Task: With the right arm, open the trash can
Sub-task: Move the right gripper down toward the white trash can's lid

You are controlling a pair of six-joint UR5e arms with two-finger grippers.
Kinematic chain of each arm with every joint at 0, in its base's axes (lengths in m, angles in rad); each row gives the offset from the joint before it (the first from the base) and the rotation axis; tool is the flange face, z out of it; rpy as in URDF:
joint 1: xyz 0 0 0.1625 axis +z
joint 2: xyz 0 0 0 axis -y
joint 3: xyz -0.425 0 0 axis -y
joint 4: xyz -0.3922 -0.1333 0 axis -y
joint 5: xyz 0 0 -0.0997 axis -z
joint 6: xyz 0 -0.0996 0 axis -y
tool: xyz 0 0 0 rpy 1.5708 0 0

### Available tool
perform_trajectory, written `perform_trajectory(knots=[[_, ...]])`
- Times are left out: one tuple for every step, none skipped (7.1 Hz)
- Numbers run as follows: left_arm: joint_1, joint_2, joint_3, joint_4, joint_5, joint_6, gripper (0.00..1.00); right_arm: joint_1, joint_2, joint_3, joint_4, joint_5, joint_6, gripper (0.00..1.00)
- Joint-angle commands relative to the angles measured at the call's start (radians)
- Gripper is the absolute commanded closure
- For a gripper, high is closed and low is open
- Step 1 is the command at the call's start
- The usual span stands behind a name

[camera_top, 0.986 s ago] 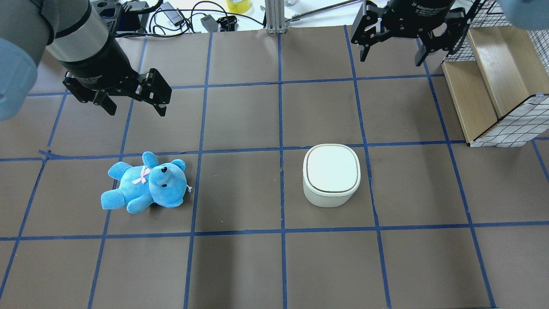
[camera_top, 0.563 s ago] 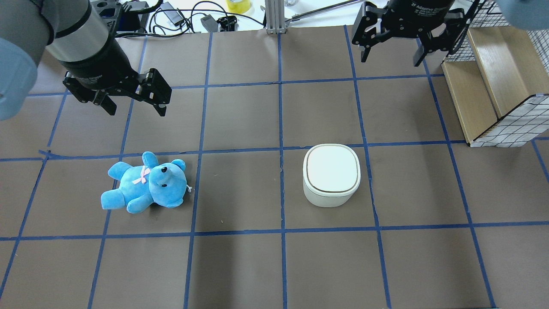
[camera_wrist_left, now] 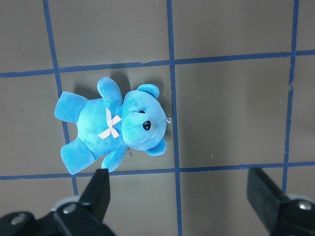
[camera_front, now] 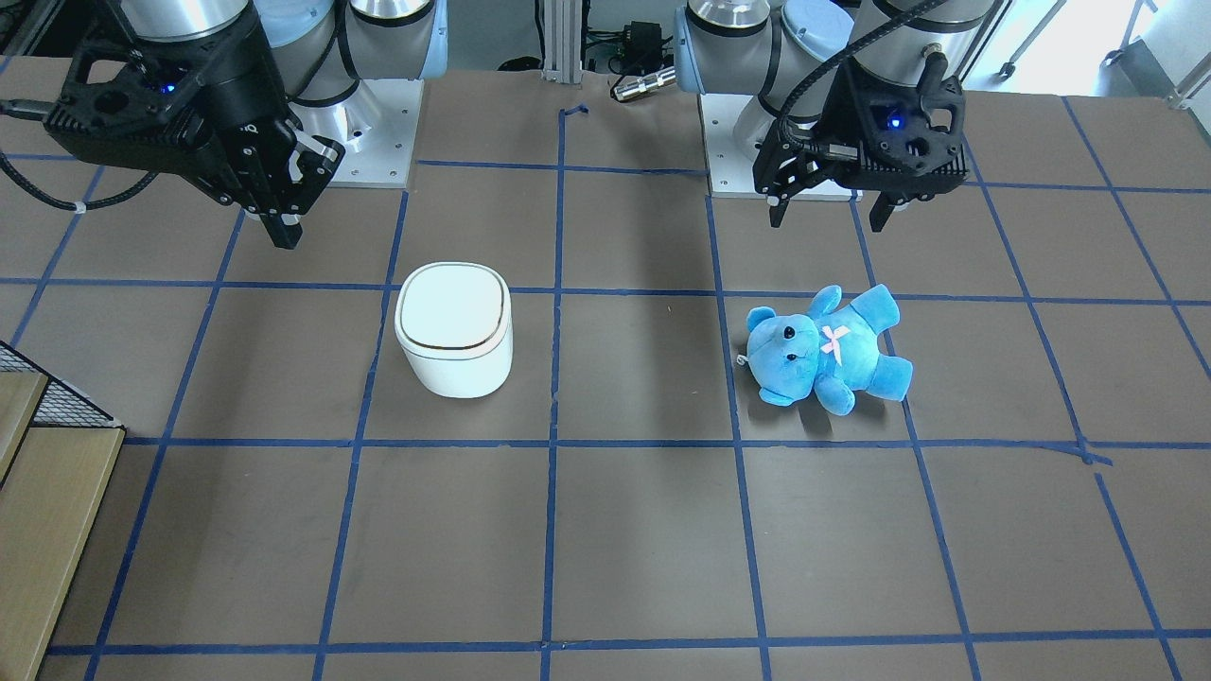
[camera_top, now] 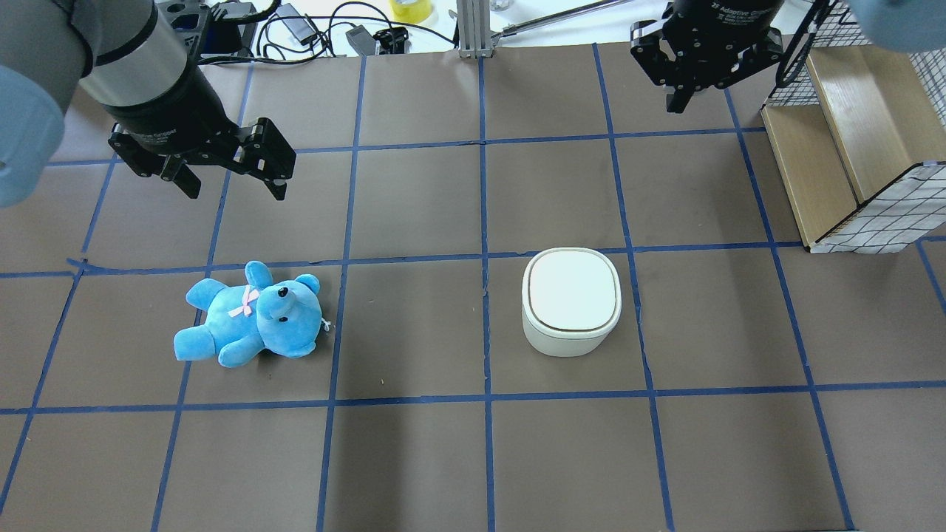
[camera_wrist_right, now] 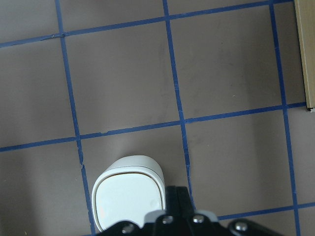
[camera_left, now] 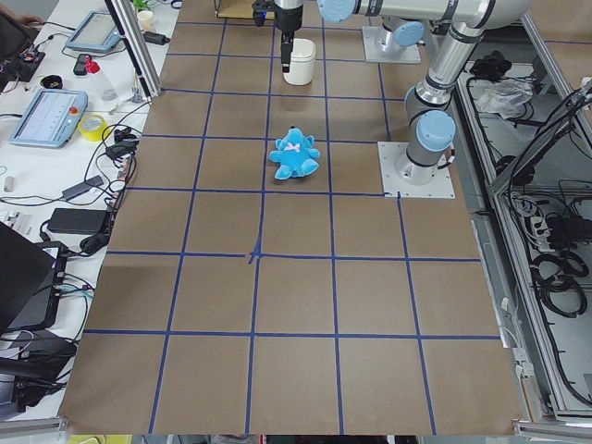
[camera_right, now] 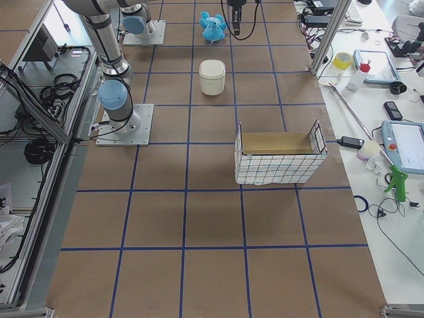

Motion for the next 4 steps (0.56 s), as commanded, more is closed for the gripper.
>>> perform_trajectory(knots=[[0.000,0.000,0.000,0.000,0.000,0.000,0.00,0.000,0.003,0.000,0.002,0.010,0.022,1.00],[0.000,0.000,0.000,0.000,0.000,0.000,0.00,0.001,0.000,0.002,0.001,0.013,0.020,1.00],[0.000,0.000,0.000,0.000,0.000,0.000,0.00,0.015,-0.003,0.008,0.005,0.015,0.022,1.00],[0.000,0.000,0.000,0.000,0.000,0.000,0.00,0.053,0.000,0.029,0.010,0.003,0.039,1.00]])
